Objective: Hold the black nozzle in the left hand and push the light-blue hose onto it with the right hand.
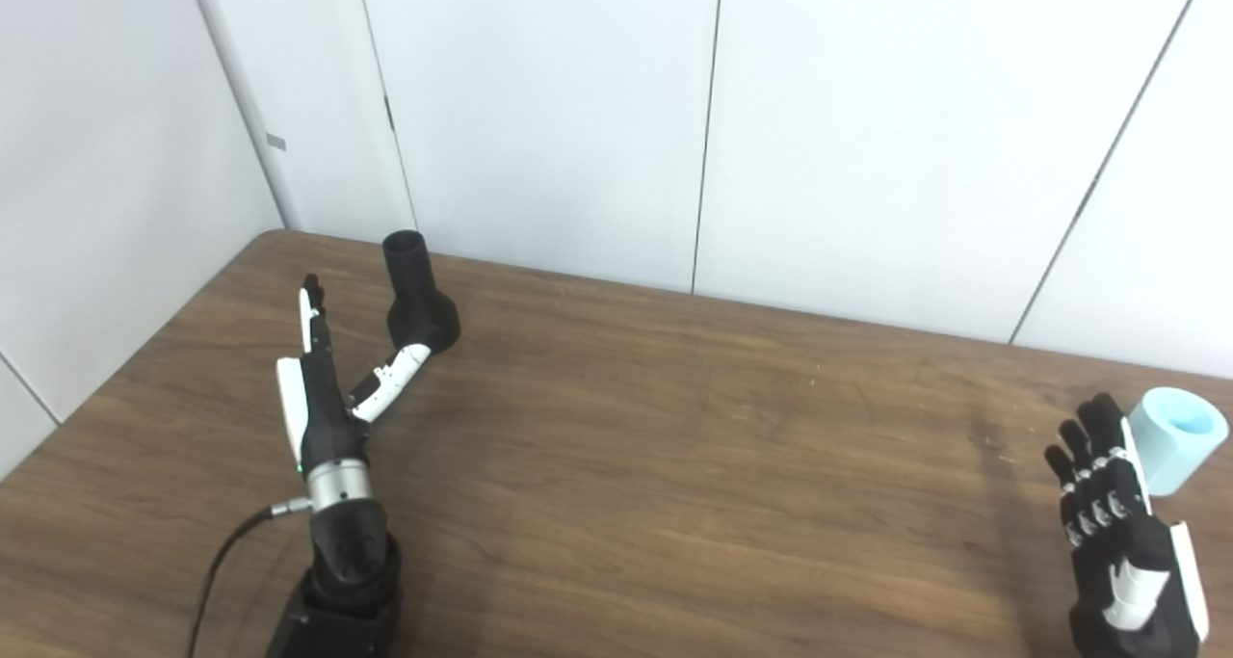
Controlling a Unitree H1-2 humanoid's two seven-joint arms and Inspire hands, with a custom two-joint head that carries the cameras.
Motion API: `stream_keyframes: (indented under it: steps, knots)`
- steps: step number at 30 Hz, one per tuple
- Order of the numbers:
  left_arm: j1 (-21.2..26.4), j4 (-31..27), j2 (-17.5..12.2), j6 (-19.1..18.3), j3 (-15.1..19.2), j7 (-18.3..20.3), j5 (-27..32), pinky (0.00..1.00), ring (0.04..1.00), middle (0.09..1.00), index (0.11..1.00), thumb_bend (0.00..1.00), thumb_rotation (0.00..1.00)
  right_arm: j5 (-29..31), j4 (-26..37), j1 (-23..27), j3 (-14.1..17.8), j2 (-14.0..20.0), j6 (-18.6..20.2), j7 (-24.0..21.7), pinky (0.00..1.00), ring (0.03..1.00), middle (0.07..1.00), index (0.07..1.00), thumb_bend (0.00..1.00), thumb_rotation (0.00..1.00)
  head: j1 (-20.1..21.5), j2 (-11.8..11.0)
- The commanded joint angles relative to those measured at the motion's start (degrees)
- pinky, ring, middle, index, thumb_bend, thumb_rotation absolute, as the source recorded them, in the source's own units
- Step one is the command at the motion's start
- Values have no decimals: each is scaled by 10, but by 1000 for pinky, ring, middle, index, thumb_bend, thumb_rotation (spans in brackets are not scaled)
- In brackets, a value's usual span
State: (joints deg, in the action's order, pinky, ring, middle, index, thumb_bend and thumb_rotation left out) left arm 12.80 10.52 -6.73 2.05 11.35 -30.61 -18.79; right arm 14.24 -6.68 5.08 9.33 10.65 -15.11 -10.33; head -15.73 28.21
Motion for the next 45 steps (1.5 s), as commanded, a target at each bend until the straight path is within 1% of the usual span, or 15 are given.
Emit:
stream_keyframes:
  steps: [1,4,7,11,14,20,25,31,35,45]
  knots:
    - [-18,21,-25,-17,-11,7,-39,1000,1000,1000,1000,958,423,1,-41,-52,-8,-22,1,2,962,995,1000,1000,811,1000,0,1]
    - [-15,22,-53,-37,-28,17,-63,1000,1000,975,1000,974,405,-1,-37,-54,-8,-23,4,4,963,995,1000,1000,809,1000,1,2]
    - [-10,24,-72,-48,-38,25,-77,1000,998,956,1000,984,400,-2,-34,-54,-9,-23,7,6,963,996,1000,1000,805,1000,2,3]
    - [-6,25,-105,-60,-56,59,-83,1000,984,932,987,998,412,-5,-30,-56,-11,-25,10,9,965,996,1000,1000,795,1000,4,4]
    - [-6,21,-119,-67,-65,84,-82,1000,984,936,972,1000,407,-6,-26,-57,-12,-25,12,11,965,997,1000,1000,794,1000,5,5]
    - [-1,17,-132,-68,-70,113,-78,1000,971,936,945,1000,393,-9,-22,-58,-13,-26,14,13,966,993,1000,1000,794,1000,6,6]
    - [19,34,-137,-58,-72,121,-76,1000,960,912,931,1000,385,-9,-19,-59,-13,-27,15,13,966,993,1000,1000,797,1000,8,8]
    - [40,51,-138,-46,-71,135,-65,1000,947,889,883,1000,373,-8,-13,-62,-14,-28,17,12,966,993,1000,1000,804,1000,11,9]
    - [57,68,-139,-41,-74,136,-62,1000,936,878,860,1000,379,-8,-10,-63,-14,-29,18,12,967,993,1000,1000,804,1000,12,9]
    - [87,105,-147,-44,-83,131,-66,994,929,875,856,1000,379,-7,-15,-62,-14,-29,17,11,968,993,1000,1000,794,1000,13,10]
